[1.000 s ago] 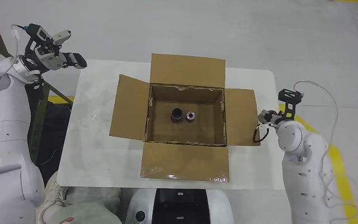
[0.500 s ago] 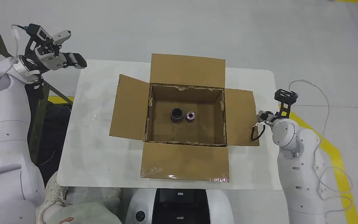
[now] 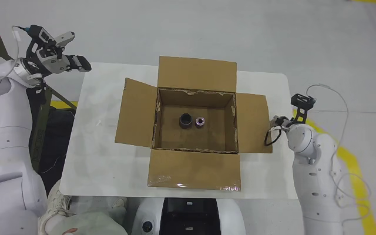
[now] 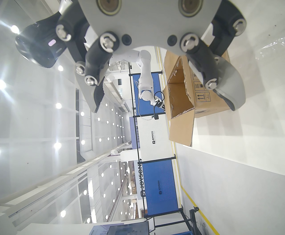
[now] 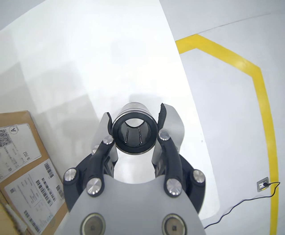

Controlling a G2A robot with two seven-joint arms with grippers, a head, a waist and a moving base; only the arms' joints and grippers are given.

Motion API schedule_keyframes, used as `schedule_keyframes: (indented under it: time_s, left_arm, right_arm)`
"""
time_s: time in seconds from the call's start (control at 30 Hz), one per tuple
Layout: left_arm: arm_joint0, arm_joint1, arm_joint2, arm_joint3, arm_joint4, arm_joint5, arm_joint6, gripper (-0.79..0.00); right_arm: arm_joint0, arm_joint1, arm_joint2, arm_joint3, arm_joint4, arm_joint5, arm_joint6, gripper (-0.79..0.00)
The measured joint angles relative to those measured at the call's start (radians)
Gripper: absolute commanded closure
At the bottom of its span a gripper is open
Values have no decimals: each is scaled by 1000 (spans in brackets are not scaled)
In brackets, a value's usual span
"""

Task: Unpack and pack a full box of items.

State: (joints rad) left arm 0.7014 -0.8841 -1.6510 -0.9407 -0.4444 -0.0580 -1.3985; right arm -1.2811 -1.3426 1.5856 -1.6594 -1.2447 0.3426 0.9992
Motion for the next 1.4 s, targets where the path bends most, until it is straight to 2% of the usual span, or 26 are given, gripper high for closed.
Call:
schedule_keyframes:
  time_s: [0.67,0.73,0.83,1.03,1.2,1.23,1.3,1.4]
  left_arm:
    - [0,0,0,0,0,0,0,-785]
    - [0,0,0,0,0,0,0,-785]
    - [0,0,0,0,0,0,0,-785]
    - [0,0,0,0,0,0,0,-785]
    - [0,0,0,0,0,0,0,-785]
    - [0,0,0,0,0,0,0,-785]
    - [0,0,0,0,0,0,0,-785]
    - [0,0,0,0,0,0,0,-785]
  right_arm:
    - [108,9,7,166,19,6,37,-12]
    - [113,9,3,174,20,10,39,-55]
    - [119,9,1,183,22,14,41,-237]
    - [127,10,-1,195,31,27,44,-256]
    - [128,11,1,195,42,33,44,-388]
    - [127,12,2,191,44,34,43,-453]
    - [124,12,4,182,48,38,43,-511]
    - [119,13,5,170,49,41,45,-545]
